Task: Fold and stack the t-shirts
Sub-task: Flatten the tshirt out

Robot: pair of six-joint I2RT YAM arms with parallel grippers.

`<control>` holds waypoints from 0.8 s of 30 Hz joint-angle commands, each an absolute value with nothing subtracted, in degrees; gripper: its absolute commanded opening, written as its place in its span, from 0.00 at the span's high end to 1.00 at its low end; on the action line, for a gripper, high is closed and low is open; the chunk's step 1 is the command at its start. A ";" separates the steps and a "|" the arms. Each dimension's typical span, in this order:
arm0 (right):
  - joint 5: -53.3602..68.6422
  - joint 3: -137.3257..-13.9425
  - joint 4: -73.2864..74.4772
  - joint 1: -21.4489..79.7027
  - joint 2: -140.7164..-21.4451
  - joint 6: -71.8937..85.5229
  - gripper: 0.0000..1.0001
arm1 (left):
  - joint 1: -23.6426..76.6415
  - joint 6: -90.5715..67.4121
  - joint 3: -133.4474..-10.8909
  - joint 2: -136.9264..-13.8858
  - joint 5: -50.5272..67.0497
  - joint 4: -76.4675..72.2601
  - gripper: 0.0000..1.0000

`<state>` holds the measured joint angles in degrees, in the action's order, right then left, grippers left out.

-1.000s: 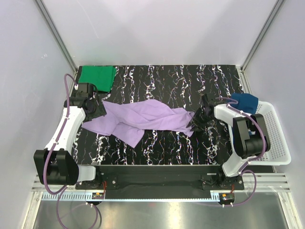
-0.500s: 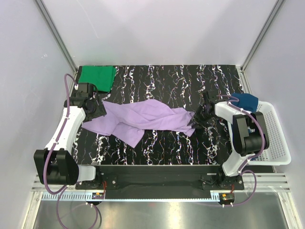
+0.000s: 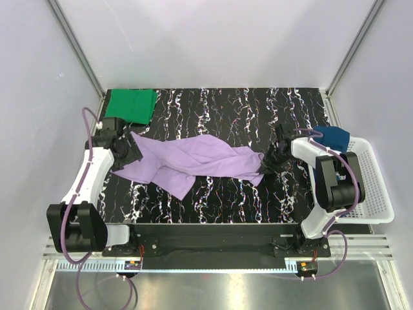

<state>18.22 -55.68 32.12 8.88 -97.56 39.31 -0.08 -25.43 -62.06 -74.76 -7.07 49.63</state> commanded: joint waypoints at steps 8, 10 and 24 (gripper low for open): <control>24.16 -68.90 41.13 8.79 -92.99 34.80 1.00 | -15.97 -34.63 -50.46 -67.33 3.06 46.32 0.30; 25.31 -69.78 41.22 8.70 -93.43 34.63 1.00 | -19.40 -36.20 -48.01 -67.50 5.53 45.35 0.30; 26.90 -72.42 41.31 8.79 -96.94 31.20 1.00 | -30.76 -33.84 -45.27 -71.80 8.70 41.14 0.41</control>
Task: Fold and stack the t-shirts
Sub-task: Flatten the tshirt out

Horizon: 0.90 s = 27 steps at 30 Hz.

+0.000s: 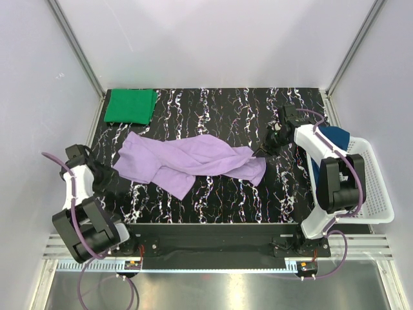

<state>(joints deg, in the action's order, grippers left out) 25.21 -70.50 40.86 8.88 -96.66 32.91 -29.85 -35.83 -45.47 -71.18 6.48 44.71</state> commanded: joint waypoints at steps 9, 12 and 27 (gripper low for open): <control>26.37 -72.33 41.84 8.79 -96.85 29.53 1.00 | -31.47 -32.52 -46.40 -80.40 10.56 29.53 0.42; 26.72 -72.60 41.84 8.79 -97.29 29.36 1.00 | -31.55 -31.99 -49.04 -85.51 8.53 28.22 0.49; 26.01 -71.98 41.49 8.79 -96.07 29.44 1.00 | -30.85 -23.82 -56.69 -96.59 2.20 26.54 0.46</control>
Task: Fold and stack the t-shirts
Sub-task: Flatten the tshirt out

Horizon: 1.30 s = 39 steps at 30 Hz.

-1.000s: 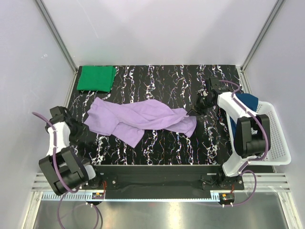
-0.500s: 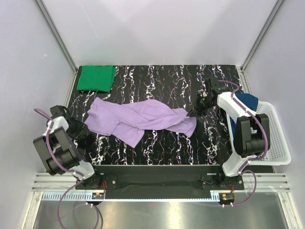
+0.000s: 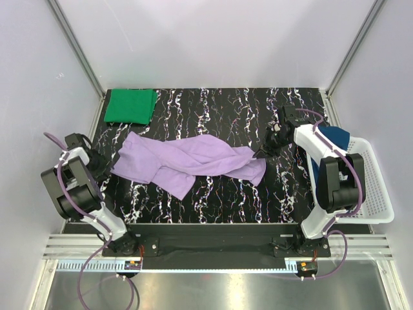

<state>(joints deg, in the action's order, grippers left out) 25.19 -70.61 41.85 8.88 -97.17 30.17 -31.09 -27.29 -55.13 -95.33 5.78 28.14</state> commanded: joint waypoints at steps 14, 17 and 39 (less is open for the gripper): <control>24.26 -71.19 42.36 8.79 -94.57 27.69 1.00 | -23.73 -26.02 -60.73 -102.39 -10.19 30.76 0.53; 24.52 -71.01 42.10 8.79 -94.57 27.68 1.00 | -23.38 -26.37 -61.08 -103.09 -9.93 30.85 0.53; 24.17 -71.10 42.36 8.79 -93.96 27.60 1.00 | -18.72 -27.49 -67.50 -95.82 -9.94 36.74 1.00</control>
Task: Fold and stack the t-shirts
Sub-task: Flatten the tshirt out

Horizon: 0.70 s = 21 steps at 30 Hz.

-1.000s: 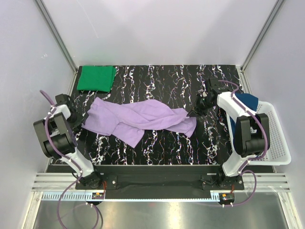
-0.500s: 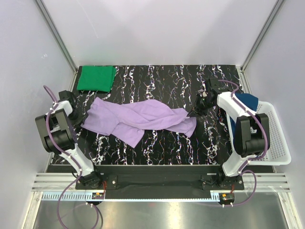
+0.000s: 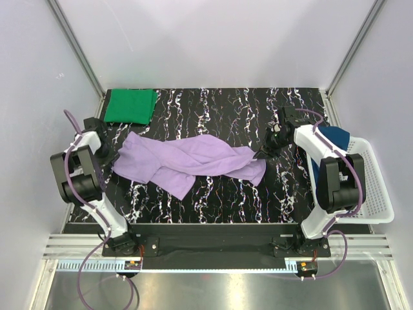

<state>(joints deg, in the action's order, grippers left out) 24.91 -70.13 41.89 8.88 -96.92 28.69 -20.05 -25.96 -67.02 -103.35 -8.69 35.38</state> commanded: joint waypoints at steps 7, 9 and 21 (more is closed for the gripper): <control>22.33 -78.21 46.05 8.79 -93.95 28.04 1.00 | -17.05 -34.01 -71.18 -78.24 -7.39 37.44 1.00; 20.75 -83.28 48.59 8.79 -94.74 27.78 1.00 | -17.05 -36.02 -75.29 -75.34 -6.60 36.83 1.00; 6.42 -111.68 52.22 7.82 -94.49 24.70 1.00 | -16.88 -43.06 -106.51 -74.01 3.06 33.06 1.00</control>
